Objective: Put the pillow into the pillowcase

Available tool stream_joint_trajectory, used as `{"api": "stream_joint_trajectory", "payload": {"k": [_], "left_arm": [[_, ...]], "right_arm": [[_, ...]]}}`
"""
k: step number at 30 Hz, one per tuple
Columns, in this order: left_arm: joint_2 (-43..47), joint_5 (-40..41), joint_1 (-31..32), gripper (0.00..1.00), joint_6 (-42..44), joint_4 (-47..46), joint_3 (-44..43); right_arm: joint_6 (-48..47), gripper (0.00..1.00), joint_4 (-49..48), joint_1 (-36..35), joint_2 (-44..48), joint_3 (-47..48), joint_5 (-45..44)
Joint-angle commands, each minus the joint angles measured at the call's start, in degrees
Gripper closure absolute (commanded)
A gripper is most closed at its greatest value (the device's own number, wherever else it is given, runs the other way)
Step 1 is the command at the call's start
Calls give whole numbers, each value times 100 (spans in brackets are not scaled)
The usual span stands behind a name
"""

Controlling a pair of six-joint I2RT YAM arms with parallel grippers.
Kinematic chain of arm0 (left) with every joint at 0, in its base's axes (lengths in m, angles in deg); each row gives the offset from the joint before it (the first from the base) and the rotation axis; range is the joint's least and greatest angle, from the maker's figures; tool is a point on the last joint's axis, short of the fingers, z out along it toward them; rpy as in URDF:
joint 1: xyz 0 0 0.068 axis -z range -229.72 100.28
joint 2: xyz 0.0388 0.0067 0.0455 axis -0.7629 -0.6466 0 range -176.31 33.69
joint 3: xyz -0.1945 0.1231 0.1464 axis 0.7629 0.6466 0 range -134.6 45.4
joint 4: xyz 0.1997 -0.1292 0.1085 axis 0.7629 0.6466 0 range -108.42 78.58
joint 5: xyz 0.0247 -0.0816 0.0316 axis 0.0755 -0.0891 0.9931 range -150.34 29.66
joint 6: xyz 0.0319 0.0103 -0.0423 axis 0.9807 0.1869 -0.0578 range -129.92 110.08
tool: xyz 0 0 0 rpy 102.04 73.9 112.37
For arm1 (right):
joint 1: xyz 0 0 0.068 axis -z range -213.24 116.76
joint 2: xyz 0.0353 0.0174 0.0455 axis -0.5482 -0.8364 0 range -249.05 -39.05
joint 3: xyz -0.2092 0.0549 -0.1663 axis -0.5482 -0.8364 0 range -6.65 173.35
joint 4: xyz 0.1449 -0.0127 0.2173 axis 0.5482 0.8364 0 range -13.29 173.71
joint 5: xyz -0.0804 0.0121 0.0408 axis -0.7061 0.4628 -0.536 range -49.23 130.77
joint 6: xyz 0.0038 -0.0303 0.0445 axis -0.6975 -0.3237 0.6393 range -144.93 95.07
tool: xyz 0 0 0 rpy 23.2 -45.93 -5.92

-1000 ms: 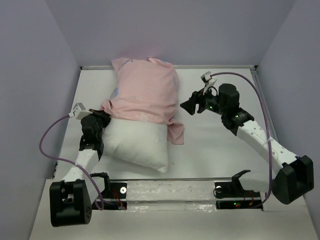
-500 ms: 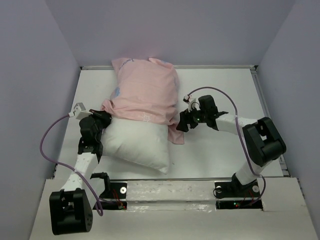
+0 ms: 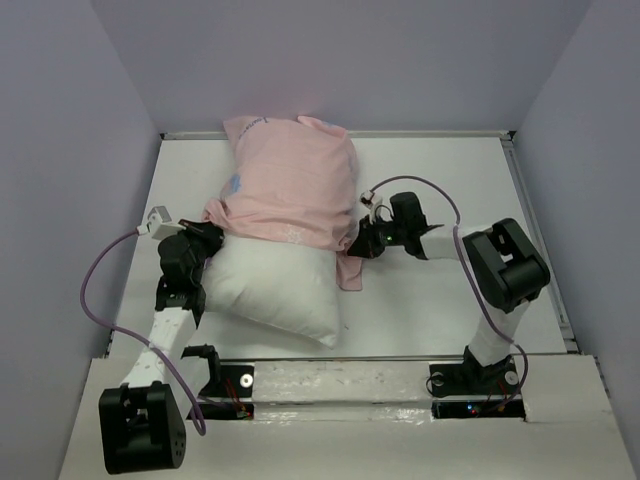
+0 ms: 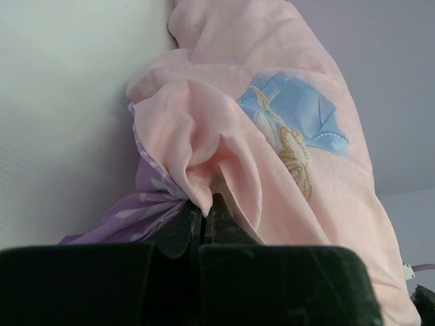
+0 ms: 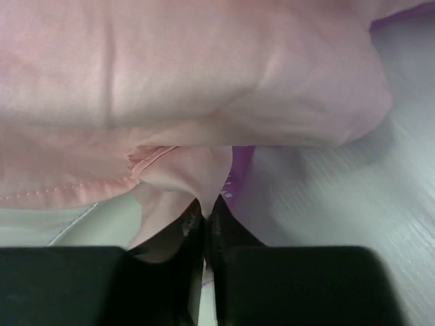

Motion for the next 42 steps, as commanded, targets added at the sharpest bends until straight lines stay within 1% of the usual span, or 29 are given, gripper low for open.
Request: {"api": "stream_joint_trajectory", "payload": {"k": [1,2,3,4,5,6,7,8,9,10,12,13,14,16,17,18,20,21,24,26,27,29,30,33,35,37,39,40,42], "left_arm": [[389,-129,-21,100,-4,-449,-20],[512,-181,-21,100,5,-379,-124],[574,-216,-12,100,14,-283,-212],[688,-295,-20,100,58,-73,-448],[750,-331,-21,100,75,60,-590],[794,-392,-21,100,102,165,-757],[855,-445,-21,100,128,384,-924],[960,-585,-29,100,146,482,-1265],[1005,-647,-29,100,155,570,-1468],[1049,-726,-29,100,181,806,-1670],[1067,-981,-29,100,277,1027,-2382],[1041,-1051,-38,100,304,1106,-2610],[988,-1191,-47,100,321,1229,-3091],[953,-1306,-47,100,322,1239,-3516],[900,-1368,-47,100,278,1230,-3892],[865,-1420,-47,100,278,1204,-4053],[768,-1579,-47,100,146,1020,-4440],[733,-1649,-47,100,94,941,-4545],[549,-1851,-47,100,-73,694,-4835],[461,-2018,-47,100,-276,475,-4941],[408,-2097,-47,100,-328,431,-5020],[189,-2361,-47,100,-460,421,-5450],[127,-2414,-47,100,-478,430,-5660],[-119,-2475,-47,100,-478,526,-6539],[-207,-2563,-47,100,-478,527,-6787],[-182,-2502,-47,100,-496,395,-6508],[-216,-2230,-47,100,-522,132,-6000],[-330,-2212,-47,100,-540,53,-5970],[-620,-2299,-56,100,-618,-17,-6346]], "right_arm": [[386,100,-295,-434,451,158,329],[368,100,325,-627,932,158,346],[333,100,645,-1064,1224,158,346],[290,100,1152,-1286,1844,140,442],[272,100,1157,-1471,1850,114,443],[289,100,1375,-1595,2564,88,826],[437,100,1377,-1596,2963,53,1039],[560,100,1325,-1596,3759,70,928],[683,100,1394,-1596,3766,183,735],[728,100,1517,-1396,4323,689,698],[1043,100,1912,-983,4600,1358,855],[1410,100,2009,-702,4636,1762,943],[1649,100,2027,-160,4558,2454,979],[1826,100,2229,239,4400,3064,918],[1862,100,2447,546,4173,3511,596],[1871,100,2510,679,4058,3654,514],[1985,100,2511,899,3855,3770,356],[1985,100,2502,1022,3837,3753,-19],[2178,100,2494,1295,3714,3919,-425],[2345,100,2502,1523,3653,4383,-540],[2476,100,2520,1594,3609,4829,-585],[2556,100,2643,1700,3486,5446,-603],[2592,100,2878,1752,3320,6110,-742],[2574,100,3169,1753,3091,6862,-1041],[2583,100,3170,1753,3098,6865,-1034],[2679,100,2882,1753,3213,6340,-955],[2671,100,2635,1753,3204,5724,-1076],[2627,100,2669,1753,3134,5773,-1051],[2531,100,2783,1753,2958,6465,-1034]]}}
